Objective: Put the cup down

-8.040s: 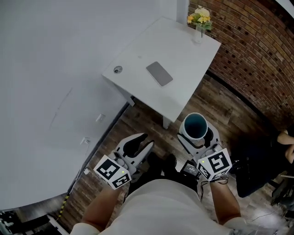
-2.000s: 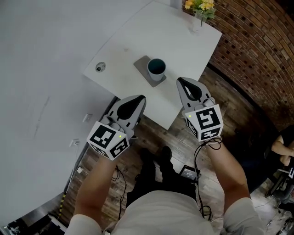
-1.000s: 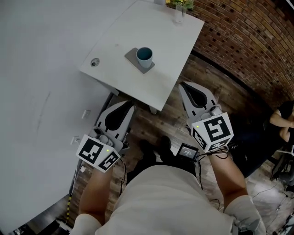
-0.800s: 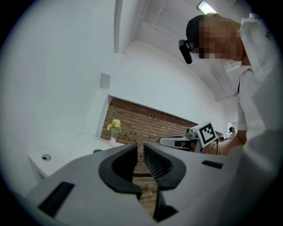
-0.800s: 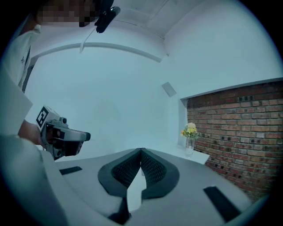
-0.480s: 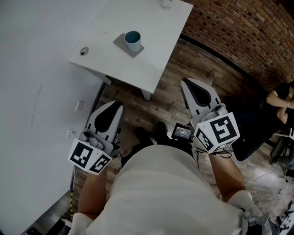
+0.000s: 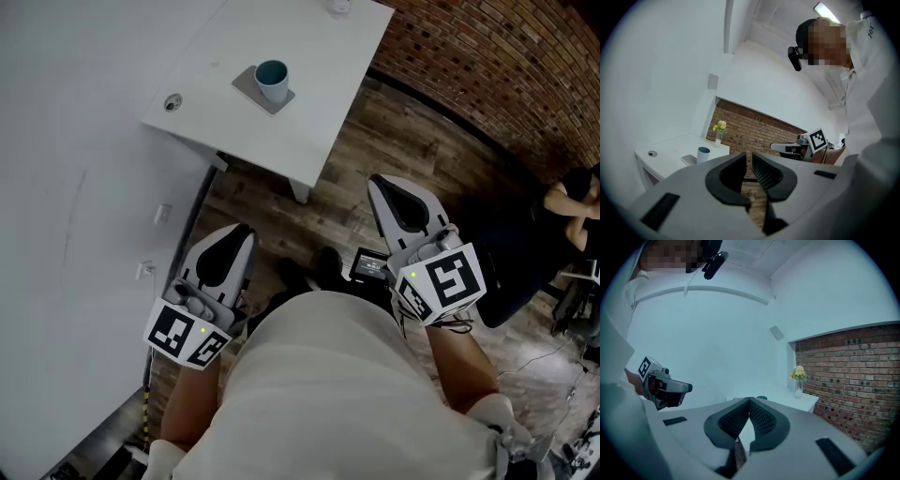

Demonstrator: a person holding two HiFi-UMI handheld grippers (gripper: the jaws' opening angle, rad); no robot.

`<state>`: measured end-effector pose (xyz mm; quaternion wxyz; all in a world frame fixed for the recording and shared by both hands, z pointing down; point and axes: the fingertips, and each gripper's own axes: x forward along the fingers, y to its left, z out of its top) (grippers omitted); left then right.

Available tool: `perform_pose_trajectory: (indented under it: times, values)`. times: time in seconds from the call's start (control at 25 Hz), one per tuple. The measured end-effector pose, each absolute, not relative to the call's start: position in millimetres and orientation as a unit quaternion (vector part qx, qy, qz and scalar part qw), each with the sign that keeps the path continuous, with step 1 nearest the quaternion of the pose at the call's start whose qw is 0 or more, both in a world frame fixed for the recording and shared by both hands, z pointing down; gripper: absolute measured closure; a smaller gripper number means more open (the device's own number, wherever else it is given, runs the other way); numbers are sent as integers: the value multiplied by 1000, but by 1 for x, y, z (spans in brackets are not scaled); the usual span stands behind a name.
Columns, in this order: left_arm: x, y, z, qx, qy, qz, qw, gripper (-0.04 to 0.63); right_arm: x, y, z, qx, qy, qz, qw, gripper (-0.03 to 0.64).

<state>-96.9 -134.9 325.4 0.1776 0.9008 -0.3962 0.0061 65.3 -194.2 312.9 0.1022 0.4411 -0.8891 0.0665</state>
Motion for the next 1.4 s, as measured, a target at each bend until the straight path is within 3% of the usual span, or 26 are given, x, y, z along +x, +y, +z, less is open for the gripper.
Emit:
perform_pose_trajectory:
  times: [1.4]
  values:
    - [-81, -127, 331, 903, -385, 6, 191, 560, 85, -196, 302, 454, -883, 35, 114, 607]
